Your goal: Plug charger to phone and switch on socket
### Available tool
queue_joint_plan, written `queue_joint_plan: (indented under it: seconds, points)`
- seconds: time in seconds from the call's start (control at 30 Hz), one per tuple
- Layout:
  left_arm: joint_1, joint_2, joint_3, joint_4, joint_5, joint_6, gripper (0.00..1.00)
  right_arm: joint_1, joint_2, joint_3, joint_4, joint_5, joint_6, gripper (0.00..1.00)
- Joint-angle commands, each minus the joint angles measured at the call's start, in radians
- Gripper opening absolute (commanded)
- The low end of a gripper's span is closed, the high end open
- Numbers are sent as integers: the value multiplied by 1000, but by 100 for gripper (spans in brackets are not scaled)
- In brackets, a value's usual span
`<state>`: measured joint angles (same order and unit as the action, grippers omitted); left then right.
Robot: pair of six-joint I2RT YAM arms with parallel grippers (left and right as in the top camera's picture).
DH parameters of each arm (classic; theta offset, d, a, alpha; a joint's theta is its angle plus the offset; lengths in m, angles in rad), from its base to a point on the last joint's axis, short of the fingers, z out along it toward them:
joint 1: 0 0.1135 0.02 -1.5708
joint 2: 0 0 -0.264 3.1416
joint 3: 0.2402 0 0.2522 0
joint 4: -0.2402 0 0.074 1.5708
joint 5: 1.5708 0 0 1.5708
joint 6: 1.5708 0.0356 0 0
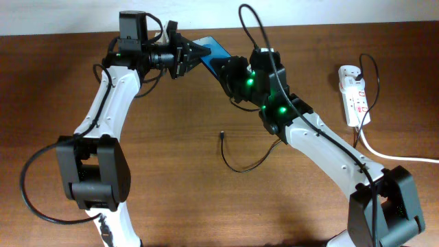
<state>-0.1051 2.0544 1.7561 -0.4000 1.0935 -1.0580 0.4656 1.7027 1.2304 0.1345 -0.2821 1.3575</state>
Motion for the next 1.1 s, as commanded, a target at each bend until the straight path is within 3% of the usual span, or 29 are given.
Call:
queue_joint_plan:
  seconds: [0.0,0.17,0.3,0.43,0.53,0.7,0.83,1.07]
  points:
    - [3,1,16,3,37,156,0,-24,-12,15,-5,-114,-278,55]
    - [45,1,16,3,63,224,0,-152,-13,15,-119,-282,-496,72]
    - [69,1,16,3,82,245,0,-206,-13,15,-164,-370,-570,73]
    - [69,1,16,3,135,245,0,-207,-13,15,-216,-364,-602,73]
    - [76,1,16,3,135,245,0,-203,-13,15,-347,-302,-667,72]
    - [89,1,16,3,134,245,0,-198,-13,15,-552,-208,-777,64]
    - [89,1,16,3,122,244,0,-148,-10,15,-697,-77,-845,46]
    - [104,1,16,4,117,224,0,-48,106,71,-802,-29,-864,38]
